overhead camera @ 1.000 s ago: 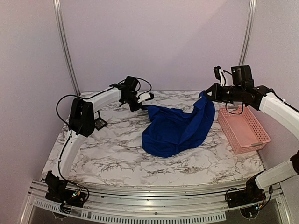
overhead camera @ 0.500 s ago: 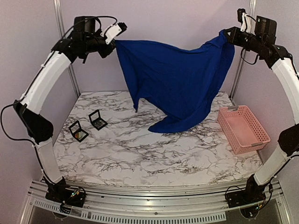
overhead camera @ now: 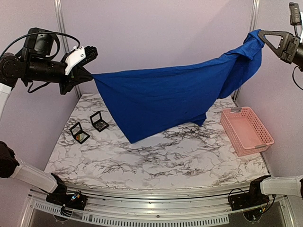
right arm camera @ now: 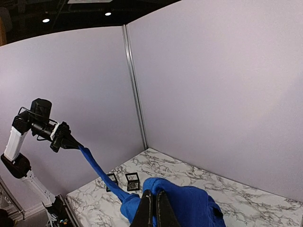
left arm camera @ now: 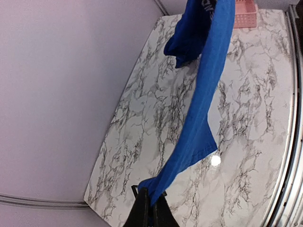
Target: Pin the brooch onto the clothing
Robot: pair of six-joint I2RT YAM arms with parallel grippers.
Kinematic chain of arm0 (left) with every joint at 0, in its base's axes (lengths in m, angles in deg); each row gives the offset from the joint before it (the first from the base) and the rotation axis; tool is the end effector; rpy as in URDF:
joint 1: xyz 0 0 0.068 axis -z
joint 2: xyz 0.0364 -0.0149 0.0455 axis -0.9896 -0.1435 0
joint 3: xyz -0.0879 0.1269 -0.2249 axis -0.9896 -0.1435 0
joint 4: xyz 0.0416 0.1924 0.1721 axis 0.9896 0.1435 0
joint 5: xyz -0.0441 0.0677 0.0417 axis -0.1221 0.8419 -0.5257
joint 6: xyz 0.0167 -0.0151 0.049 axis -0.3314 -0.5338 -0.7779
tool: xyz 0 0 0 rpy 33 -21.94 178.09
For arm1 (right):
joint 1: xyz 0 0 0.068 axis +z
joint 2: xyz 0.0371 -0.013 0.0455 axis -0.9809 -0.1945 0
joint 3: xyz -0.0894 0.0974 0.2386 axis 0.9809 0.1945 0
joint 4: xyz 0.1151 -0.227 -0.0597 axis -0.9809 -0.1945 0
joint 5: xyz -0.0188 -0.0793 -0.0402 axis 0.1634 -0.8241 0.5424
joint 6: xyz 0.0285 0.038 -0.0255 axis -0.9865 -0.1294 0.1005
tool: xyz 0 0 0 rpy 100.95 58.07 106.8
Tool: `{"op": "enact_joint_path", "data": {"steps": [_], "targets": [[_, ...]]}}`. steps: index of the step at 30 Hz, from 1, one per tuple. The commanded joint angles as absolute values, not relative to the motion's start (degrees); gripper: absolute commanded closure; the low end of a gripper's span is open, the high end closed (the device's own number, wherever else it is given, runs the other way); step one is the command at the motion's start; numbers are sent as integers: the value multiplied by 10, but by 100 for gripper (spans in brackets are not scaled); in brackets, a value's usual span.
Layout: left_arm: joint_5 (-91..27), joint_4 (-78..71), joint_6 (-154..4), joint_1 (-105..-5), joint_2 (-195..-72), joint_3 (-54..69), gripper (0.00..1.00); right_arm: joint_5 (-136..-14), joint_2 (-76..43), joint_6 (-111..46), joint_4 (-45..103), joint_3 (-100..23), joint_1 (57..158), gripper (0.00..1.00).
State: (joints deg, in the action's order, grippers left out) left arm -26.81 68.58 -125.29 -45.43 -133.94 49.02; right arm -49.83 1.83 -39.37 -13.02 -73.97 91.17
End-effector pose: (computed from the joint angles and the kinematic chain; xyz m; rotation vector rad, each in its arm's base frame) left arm 0.1617 -0.1213 0.5103 1.3160 1.6685 -0.0314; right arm 0.1137 0.0450 0.5814 -0.4638 1.4691 0.7927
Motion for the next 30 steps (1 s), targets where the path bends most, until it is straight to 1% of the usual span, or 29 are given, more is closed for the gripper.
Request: {"op": "enact_joint_path", "data": {"steps": [1, 4, 7, 10, 13, 15, 17, 20, 23, 27, 30], "targets": [[-323, 753, -1256, -457, -1323, 475, 98, -493, 37, -435, -211, -689, 914, 100], [-273, 722, -1250, -460, -1352, 470, 98, -563, 23, -465, -213, -644, 914, 100], [-208, 667, -1243, -469, -1404, 477, 98, -626, -42, -464, -186, -659, 913, 100], [-141, 562, -1229, -484, -1471, 500, 98, -675, -137, -445, -113, -719, 903, 100], [-75, 465, -1221, -498, -1545, 562, 98, -739, -228, -412, -21, -812, 896, 100], [-33, 406, -1226, -510, -1592, 617, 98, -747, -306, -378, 50, -866, 892, 100], [7, 330, -1238, -521, -1630, 655, 98, -737, -353, -359, 140, -892, 891, 100], [38, 229, -1265, -533, -1670, 690, 98, -719, -381, -345, 253, -900, 887, 100], [40, 202, -1275, -538, -1705, 738, 98, -714, -391, -336, 331, -914, 886, 100], [39, 186, -1286, -538, -1723, 743, 98, -722, -406, -310, 328, -964, 886, 100], [24, 190, -1279, -543, -1724, 713, 98, -718, -397, -301, 290, -935, 885, 100]]}}
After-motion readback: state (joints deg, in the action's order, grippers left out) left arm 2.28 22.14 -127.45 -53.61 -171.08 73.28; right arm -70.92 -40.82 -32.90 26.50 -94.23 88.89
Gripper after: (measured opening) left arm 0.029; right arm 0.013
